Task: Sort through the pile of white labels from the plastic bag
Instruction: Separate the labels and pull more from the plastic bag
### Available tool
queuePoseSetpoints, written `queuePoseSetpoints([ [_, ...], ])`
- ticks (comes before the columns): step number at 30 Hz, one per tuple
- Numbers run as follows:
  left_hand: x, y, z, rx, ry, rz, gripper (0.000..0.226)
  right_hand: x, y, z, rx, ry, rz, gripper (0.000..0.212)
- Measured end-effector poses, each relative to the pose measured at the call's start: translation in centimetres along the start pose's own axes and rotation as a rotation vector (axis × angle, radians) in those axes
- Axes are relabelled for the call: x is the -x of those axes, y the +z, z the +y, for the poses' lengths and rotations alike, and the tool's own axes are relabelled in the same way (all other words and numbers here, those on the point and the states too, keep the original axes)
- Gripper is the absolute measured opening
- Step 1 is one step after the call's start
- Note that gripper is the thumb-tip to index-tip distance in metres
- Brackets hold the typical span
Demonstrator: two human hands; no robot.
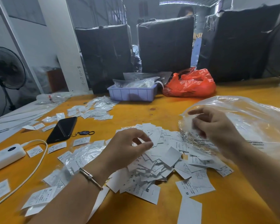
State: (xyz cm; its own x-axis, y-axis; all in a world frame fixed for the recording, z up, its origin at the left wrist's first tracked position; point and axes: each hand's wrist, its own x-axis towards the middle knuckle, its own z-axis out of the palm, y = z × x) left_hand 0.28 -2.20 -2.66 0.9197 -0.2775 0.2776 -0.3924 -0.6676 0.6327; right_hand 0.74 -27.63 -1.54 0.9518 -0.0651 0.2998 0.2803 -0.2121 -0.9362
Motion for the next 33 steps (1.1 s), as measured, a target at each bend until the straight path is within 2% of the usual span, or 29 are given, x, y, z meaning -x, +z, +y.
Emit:
queuePoseSetpoints([
  [1, 0.0, 0.1, 0.3, 0.052, -0.005, -0.026, 0.019, 0.4, 0.8, -0.2, -0.083, 0.026, -0.092, 0.025],
  [3, 0.0, 0.1, 0.8, 0.178, -0.022, -0.083, 0.043, 1.1, 2.3, -0.3, -0.095, 0.003, -0.212, 0.033],
  [6, 0.2, 0.2, 1.3, 0.352, -0.054, -0.165, 0.065, 1.9, 3.9, -0.3, -0.138, -0.040, -0.300, 0.038],
  [8, 0.2, 0.2, 1.4, 0.400, -0.056, -0.203, 0.060, 2.4, 4.4, -0.2, -0.190, -0.053, -0.342, 0.039],
  [13, 0.3, -0.1, 1.5, 0.423, -0.071, -0.161, 0.016, 2.5, 4.5, 0.0, -0.180, -0.110, -0.305, 0.036],
  [16, 0.3, -0.6, 1.2, 0.405, -0.103, -0.098, 0.002, 1.7, 3.6, 0.5, 0.136, -0.223, -0.136, 0.032],
  [18, 0.2, -0.8, 1.1, 0.393, -0.128, -0.060, 0.005, 1.2, 2.6, 0.7, 0.426, -0.289, -0.154, 0.032],
  [21, 0.2, -1.0, 0.9, 0.387, -0.155, -0.020, 0.016, 1.1, 1.8, 0.9, 0.613, -0.179, -0.463, 0.038],
  [23, 0.2, -1.0, 0.9, 0.383, -0.163, -0.018, 0.020, 1.2, 1.9, 1.1, 0.649, -0.140, -0.588, 0.039],
  [29, 0.4, -0.9, 1.1, 0.501, -0.148, -0.017, 0.019, 1.0, 2.7, 1.2, 0.720, -0.278, -0.574, 0.014],
  [33, 0.3, -1.4, 1.2, 0.555, -0.111, 0.012, 0.021, 1.0, 2.6, 1.3, 0.623, -0.290, -0.460, 0.009],
])
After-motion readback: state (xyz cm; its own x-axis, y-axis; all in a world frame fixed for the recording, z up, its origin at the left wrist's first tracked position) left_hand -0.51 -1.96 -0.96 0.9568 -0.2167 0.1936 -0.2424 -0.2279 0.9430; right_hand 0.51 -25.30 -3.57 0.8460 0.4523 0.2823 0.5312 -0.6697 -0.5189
